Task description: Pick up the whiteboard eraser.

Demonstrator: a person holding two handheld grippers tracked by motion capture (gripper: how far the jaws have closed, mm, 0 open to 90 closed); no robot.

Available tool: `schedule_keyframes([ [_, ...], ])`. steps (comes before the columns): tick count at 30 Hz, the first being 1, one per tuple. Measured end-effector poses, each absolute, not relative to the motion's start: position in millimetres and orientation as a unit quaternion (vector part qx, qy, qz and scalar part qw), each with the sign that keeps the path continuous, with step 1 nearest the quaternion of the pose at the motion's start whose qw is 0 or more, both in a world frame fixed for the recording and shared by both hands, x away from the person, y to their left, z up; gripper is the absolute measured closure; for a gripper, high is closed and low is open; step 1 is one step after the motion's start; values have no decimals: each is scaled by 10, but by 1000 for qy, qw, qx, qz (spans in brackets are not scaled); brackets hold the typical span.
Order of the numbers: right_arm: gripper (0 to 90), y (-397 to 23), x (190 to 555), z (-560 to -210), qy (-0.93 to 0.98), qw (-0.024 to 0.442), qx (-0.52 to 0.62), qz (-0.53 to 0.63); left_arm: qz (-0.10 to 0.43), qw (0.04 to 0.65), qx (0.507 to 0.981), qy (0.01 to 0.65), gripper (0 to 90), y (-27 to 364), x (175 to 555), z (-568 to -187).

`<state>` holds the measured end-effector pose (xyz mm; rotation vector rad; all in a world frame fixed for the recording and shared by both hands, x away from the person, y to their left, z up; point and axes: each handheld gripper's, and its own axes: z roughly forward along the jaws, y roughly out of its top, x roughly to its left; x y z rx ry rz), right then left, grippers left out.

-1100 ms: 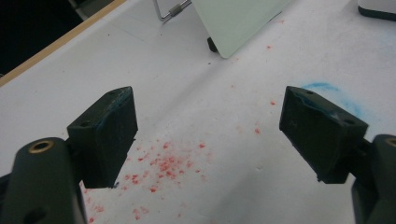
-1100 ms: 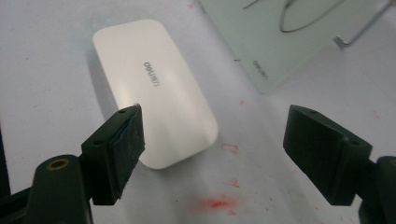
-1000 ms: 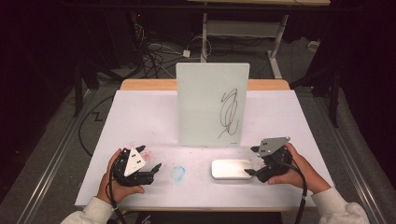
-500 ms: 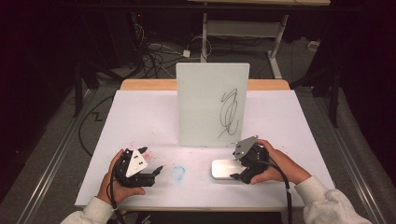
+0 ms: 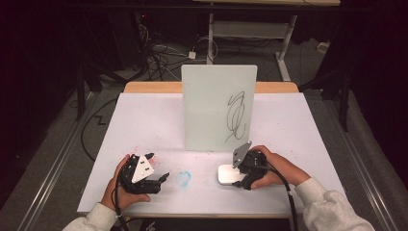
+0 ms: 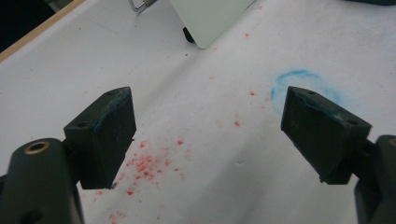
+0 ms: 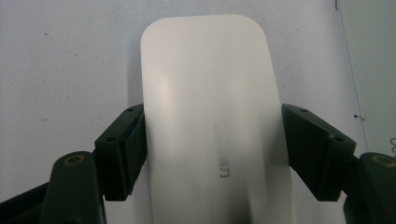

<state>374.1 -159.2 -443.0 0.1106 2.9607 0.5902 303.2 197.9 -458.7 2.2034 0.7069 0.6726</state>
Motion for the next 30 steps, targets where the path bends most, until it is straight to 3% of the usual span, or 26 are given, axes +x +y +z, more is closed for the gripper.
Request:
schedule_keyframes([
  [16, 308, -1611, 3761, -4415, 976, 54, 33, 207, 255, 358, 856, 271, 173, 1969, 3036, -4594],
  [30, 309, -1884, 3661, -4202, 937, 139, 105, 303, 274, 361, 847, 278, 173, 1998, 3029, -4564],
])
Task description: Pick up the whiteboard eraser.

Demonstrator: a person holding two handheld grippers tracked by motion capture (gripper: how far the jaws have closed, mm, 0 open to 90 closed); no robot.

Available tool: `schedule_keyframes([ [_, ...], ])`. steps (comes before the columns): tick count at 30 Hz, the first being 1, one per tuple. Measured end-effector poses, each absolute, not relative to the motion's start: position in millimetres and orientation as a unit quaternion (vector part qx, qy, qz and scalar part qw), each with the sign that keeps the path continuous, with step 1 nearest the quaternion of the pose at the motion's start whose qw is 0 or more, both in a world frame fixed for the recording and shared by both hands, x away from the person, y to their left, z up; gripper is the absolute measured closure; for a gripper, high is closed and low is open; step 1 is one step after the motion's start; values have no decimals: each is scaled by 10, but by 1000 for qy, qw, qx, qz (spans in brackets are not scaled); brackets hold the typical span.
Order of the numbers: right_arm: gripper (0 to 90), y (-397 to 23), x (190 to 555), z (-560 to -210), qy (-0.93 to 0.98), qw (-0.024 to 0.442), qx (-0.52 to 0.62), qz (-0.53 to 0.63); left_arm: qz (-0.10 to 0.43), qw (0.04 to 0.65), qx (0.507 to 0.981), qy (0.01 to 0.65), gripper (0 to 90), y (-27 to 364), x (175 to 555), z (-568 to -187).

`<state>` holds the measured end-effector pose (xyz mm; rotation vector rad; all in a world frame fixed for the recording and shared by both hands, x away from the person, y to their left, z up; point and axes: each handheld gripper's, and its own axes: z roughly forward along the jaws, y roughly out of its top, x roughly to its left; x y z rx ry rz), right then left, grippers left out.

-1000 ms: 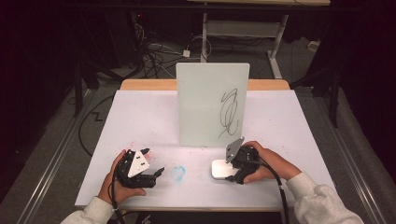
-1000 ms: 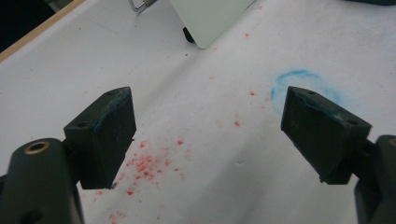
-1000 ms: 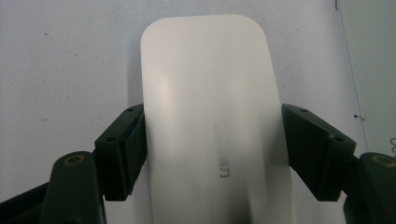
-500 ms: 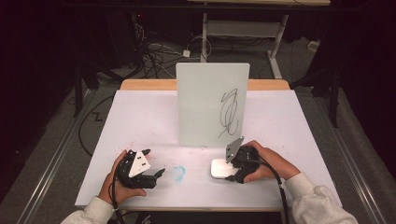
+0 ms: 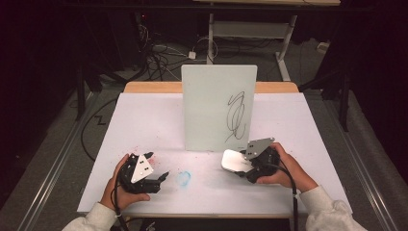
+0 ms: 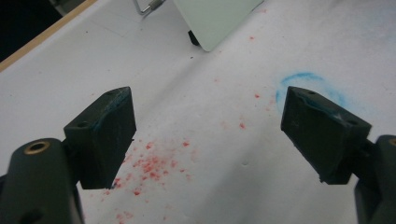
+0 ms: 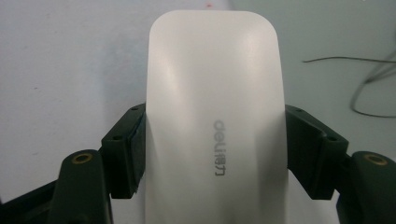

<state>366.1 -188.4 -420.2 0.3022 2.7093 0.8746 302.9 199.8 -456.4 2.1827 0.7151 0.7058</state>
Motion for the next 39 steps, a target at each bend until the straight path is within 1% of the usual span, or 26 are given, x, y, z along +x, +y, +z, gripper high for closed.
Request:
schedule_keyframes([
  [1, 309, -1904, 3652, -4189, 933, 151, 108, 309, 278, 360, 846, 279, 173, 2006, 3031, -4557],
  [2, 309, -1904, 3652, -4189, 933, 151, 108, 309, 278, 360, 846, 279, 173, 2006, 3031, -4557],
  [6, 309, -1998, 3620, -4127, 904, 201, 148, 347, 285, 365, 841, 279, 173, 2031, 3028, -4540],
  [8, 309, -2014, 3615, -4120, 900, 205, 154, 353, 286, 364, 841, 280, 173, 2035, 3029, -4538],
  [9, 309, -2026, 3603, -4116, 897, 211, 157, 356, 285, 365, 841, 280, 173, 2038, 3030, -4538],
  [10, 309, -2040, 3580, -4110, 890, 228, 162, 360, 285, 365, 841, 281, 173, 2040, 3032, -4538],
  [13, 309, -2066, 3547, -4101, 880, 244, 167, 372, 285, 364, 841, 282, 173, 2042, 3036, -4543],
  [17, 309, -2099, 3517, -4073, 870, 257, 175, 384, 284, 366, 839, 285, 173, 2046, 3051, -4546],
  [25, 309, -2165, 3487, -4033, 853, 267, 188, 406, 284, 370, 836, 289, 173, 2078, 3077, -4548],
  [30, 309, -2181, 3483, -4022, 842, 288, 204, 408, 284, 371, 835, 290, 173, 2092, 3079, -4549],
  [33, 309, -2193, 3483, -4026, 840, 287, 206, 412, 285, 371, 835, 290, 173, 2089, 3077, -4547],
  [36, 309, -2194, 3476, -4026, 833, 301, 208, 416, 286, 369, 835, 291, 173, 2088, 3071, -4546],
  [38, 309, -2181, 3468, -4023, 827, 319, 211, 413, 285, 367, 836, 291, 173, 2091, 3070, -4549],
  [39, 309, -2181, 3468, -4023, 827, 319, 211, 413, 285, 367, 836, 291, 173, 2091, 3070, -4549],
])
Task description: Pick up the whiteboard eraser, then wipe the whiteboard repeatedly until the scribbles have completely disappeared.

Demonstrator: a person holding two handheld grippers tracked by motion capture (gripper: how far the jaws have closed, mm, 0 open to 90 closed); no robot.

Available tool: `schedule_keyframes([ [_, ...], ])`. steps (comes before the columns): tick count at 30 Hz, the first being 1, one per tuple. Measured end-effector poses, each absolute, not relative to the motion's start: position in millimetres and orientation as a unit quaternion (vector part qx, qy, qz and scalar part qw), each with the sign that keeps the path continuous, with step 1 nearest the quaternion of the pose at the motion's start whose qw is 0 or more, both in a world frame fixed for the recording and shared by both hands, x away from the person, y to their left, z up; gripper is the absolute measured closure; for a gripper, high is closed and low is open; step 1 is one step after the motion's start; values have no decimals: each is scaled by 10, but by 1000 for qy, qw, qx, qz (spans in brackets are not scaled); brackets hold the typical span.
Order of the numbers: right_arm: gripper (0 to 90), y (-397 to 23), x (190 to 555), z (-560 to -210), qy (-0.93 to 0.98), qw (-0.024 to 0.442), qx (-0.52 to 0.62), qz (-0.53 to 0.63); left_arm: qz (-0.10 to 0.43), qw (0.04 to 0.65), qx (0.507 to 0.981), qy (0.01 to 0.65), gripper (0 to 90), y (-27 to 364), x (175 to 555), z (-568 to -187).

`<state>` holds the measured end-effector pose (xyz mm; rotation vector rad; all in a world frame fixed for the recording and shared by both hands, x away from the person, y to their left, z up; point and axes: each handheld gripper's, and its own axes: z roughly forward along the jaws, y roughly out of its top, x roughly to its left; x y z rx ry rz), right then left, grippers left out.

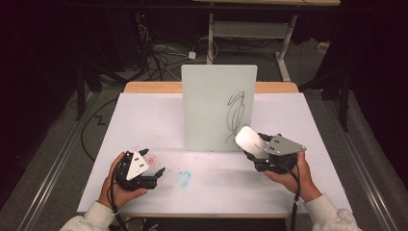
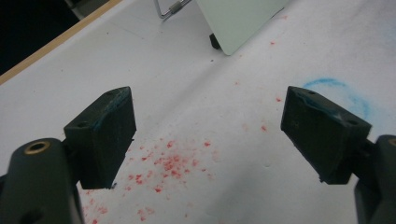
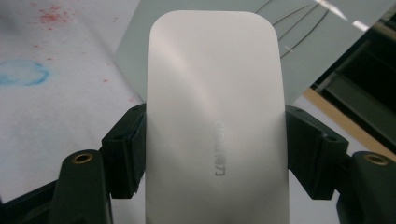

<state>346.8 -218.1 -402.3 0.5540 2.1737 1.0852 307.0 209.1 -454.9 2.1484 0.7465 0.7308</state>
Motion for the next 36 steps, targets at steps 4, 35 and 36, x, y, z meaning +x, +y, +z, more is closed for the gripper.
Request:
schedule_keyframes([
  [4, 309, -2171, 3451, -4008, 814, 342, 216, 417, 285, 365, 837, 291, 173, 2086, 3069, -4554],
  [35, 310, -1840, 3755, -3845, 745, 463, 264, 401, 290, 358, 838, 293, 181, 2059, 3053, -4553],
  [36, 309, -1832, 3773, -3825, 741, 467, 264, 403, 291, 358, 838, 293, 181, 2060, 3050, -4551],
])
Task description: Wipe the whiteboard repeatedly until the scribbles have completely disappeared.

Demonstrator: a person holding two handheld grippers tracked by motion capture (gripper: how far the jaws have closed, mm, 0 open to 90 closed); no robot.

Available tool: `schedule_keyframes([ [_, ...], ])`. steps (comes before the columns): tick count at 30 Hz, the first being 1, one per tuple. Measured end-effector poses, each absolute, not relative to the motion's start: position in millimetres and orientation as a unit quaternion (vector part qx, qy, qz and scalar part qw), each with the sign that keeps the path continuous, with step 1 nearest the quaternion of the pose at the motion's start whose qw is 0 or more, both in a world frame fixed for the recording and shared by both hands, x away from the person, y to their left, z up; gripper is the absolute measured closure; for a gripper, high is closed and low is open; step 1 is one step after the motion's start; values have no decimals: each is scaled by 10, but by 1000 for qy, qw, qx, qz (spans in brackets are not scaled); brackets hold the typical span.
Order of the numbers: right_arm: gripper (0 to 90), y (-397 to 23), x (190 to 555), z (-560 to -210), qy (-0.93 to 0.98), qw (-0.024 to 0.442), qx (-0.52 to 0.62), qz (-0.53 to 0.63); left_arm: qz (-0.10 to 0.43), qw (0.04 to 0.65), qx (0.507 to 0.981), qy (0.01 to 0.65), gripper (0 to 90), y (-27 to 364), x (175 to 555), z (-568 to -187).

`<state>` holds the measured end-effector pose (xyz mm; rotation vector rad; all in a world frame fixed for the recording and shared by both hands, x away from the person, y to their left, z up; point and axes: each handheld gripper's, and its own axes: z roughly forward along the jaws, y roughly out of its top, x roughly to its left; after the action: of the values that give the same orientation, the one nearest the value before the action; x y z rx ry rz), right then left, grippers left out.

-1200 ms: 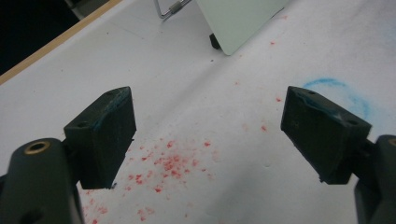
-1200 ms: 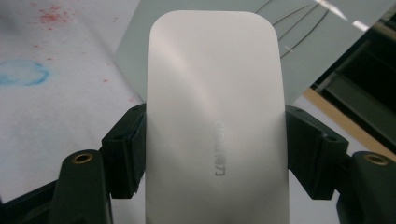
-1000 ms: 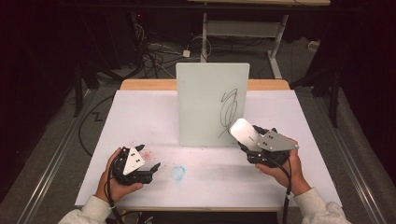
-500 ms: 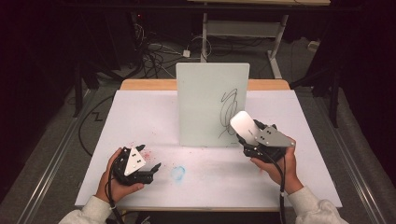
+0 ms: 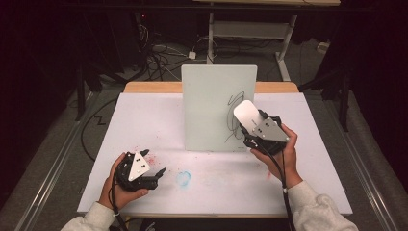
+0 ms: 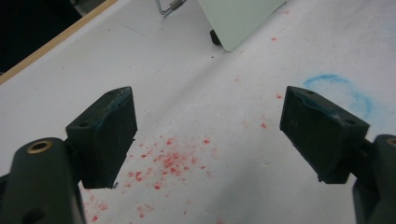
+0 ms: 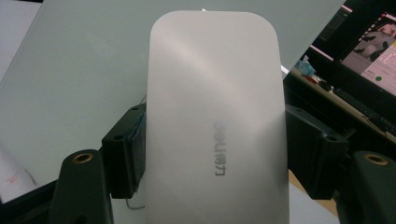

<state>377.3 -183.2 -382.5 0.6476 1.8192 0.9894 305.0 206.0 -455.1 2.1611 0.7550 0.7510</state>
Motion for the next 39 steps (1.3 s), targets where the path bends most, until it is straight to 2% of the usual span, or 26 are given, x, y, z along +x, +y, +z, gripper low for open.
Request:
schedule_keyframes([
  [8, 309, -1692, 3910, -3755, 724, 500, 256, 400, 293, 358, 837, 292, 181, 2064, 3052, -4549],
  [26, 309, -1524, 4118, -3740, 709, 510, 276, 402, 297, 367, 831, 293, 183, 2084, 3042, -4527],
  [39, 308, -1508, 4077, -3882, 721, 512, 260, 389, 295, 365, 834, 291, 183, 2074, 3042, -4535],
])
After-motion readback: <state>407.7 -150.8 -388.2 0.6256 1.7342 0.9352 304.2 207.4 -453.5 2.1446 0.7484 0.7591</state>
